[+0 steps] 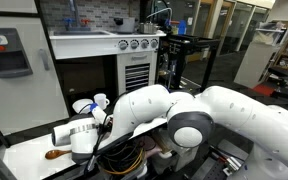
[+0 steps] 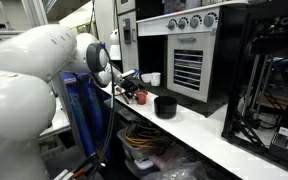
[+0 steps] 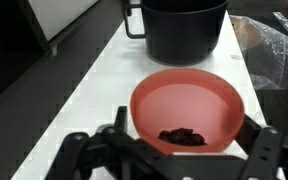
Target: Pick up the pink cup and pour it's content into the black bowl
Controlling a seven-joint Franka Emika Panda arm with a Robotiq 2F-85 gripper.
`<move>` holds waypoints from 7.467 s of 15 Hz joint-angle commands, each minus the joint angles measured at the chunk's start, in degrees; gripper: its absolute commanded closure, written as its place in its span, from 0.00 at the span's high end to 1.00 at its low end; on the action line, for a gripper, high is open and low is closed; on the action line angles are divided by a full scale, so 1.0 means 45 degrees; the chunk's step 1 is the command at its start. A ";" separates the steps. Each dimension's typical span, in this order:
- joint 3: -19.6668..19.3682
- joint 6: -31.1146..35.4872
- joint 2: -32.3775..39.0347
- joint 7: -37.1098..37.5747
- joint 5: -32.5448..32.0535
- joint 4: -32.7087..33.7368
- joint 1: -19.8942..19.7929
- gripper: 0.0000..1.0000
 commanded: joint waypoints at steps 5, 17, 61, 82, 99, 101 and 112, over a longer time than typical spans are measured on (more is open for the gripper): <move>-0.0172 -0.0368 0.0368 -0.0373 -0.0318 0.0431 0.0163 0.66; 0.0048 -0.0549 -0.0155 0.0088 0.0275 0.0829 -0.0051 0.48; 0.1275 0.5124 -0.9324 0.2157 0.4844 -0.9820 -0.5373 0.48; 0.1174 0.8522 -1.0236 0.1333 0.6849 -1.1164 -0.6604 0.48; 0.1146 1.0873 -1.0685 -0.0808 0.9465 -1.2221 -0.7876 0.48; 0.1153 1.1171 -1.0699 -0.0998 0.9761 -1.2299 -0.7951 0.48; 0.1132 1.2255 -1.1262 -0.2332 1.1319 -1.3005 -0.8353 0.48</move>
